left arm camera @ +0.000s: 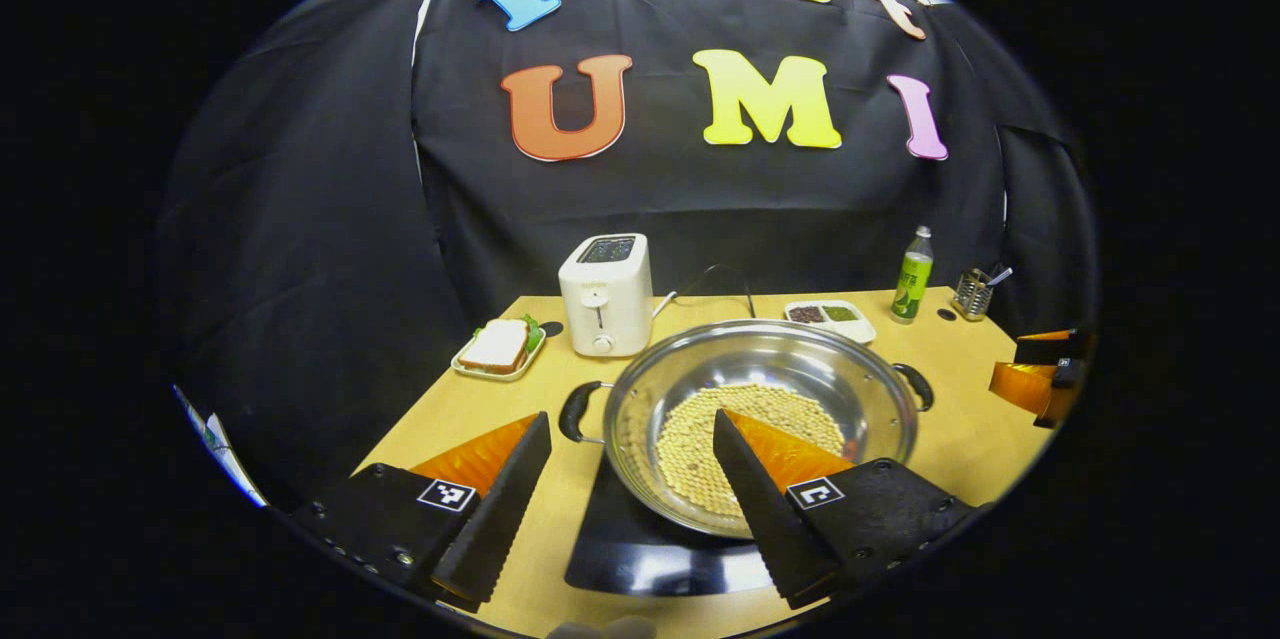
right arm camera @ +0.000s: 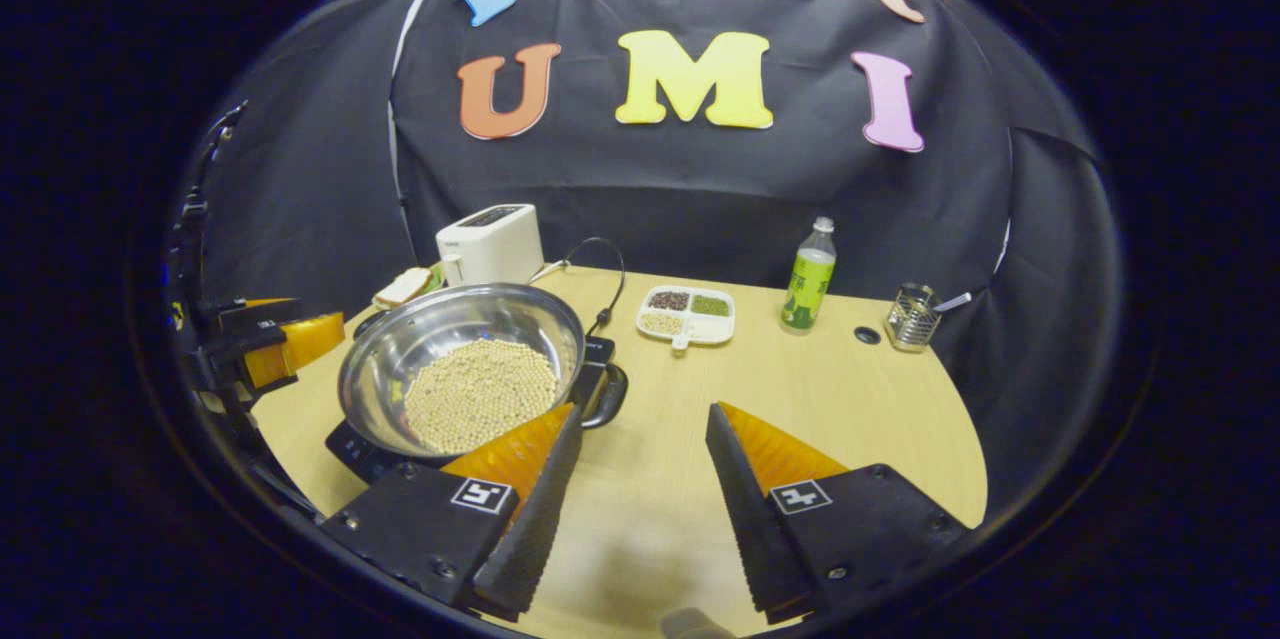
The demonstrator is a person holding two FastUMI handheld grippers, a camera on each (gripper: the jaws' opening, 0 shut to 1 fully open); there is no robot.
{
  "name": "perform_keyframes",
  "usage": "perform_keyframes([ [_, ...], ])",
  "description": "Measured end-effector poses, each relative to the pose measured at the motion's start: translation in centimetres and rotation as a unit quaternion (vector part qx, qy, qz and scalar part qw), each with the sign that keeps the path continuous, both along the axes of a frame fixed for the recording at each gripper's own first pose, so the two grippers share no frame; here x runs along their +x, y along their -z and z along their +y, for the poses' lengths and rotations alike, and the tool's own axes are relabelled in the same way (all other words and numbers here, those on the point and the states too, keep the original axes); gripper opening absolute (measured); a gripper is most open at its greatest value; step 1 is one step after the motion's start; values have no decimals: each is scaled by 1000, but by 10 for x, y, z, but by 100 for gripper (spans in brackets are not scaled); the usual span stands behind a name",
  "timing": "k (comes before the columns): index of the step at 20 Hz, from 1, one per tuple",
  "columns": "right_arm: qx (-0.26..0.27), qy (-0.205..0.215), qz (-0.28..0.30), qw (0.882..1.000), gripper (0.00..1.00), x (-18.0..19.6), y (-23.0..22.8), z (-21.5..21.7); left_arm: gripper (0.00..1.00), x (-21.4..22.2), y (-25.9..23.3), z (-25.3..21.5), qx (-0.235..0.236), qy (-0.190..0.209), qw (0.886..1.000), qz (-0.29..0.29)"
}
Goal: First push the handle of the pot to place it horizontally, then grasp the pot with both hands and set it on the induction cooktop.
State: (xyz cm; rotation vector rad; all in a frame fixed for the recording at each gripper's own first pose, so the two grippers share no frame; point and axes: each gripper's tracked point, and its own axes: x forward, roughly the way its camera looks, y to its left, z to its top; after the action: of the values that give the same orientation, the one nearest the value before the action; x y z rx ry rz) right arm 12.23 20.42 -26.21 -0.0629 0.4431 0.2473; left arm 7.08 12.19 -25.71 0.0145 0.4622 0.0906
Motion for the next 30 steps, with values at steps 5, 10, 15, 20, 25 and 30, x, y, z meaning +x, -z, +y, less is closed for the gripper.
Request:
perform_keyframes([
  [5, -13, -16, -66, 998, 80, -75, -50, -63, 97, -75, -53, -80, -1, 16, 999, -40],
  [10, -8, -8, -130, 991, 95, -152, -122, -135, 97, -134, -136, -151, -1, 32, 994, -108],
  [15, 37, 24, -169, 985, 100, -207, -185, -194, 96, -181, -210, -188, 9, 47, 986, -162],
  [20, 71, 65, -203, 974, 100, -240, -231, -244, 96, -211, -266, -197, 12, 42, 978, -203],
  [25, 59, 100, -227, 967, 100, -256, -252, -281, 96, -222, -293, -188, 6, 35, 974, -222],
  [30, 54, 120, -233, 964, 100, -251, -255, -293, 96, -210, -292, -187, -11, 35, 973, -229],
])
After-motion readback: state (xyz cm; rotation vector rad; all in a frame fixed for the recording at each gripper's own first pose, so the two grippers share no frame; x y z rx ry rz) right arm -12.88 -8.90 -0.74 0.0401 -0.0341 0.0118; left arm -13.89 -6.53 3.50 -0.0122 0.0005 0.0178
